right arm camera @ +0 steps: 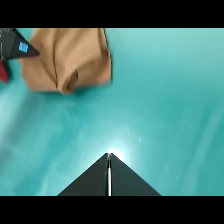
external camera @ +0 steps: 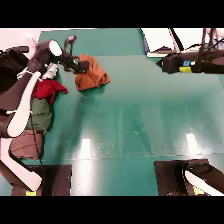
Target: Fold the shirts.
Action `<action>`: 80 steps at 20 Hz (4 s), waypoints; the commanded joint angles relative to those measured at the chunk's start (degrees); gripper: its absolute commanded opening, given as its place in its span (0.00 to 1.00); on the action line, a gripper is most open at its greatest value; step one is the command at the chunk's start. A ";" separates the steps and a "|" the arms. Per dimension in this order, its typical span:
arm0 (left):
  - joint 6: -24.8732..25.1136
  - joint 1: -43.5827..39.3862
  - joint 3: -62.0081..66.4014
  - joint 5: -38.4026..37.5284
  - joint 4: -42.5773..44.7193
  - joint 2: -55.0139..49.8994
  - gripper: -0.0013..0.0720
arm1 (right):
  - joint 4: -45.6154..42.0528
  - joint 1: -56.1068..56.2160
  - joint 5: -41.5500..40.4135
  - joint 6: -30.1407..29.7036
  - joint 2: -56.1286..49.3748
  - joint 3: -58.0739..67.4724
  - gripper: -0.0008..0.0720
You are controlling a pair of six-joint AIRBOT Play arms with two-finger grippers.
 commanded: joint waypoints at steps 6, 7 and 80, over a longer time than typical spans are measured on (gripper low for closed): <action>2.91 -3.63 7.13 2.29 7.45 28.35 0.05 | 1.05 -5.84 -1.99 0.00 -0.02 19.15 0.03; 3.45 -5.70 7.13 1.99 7.54 30.53 0.05 | 1.07 -6.95 -1.62 0.00 -0.46 21.62 0.03; 11.54 7.63 -21.05 2.71 -7.98 24.72 0.05 | -6.14 -11.69 8.52 -4.61 -7.91 -25.51 0.03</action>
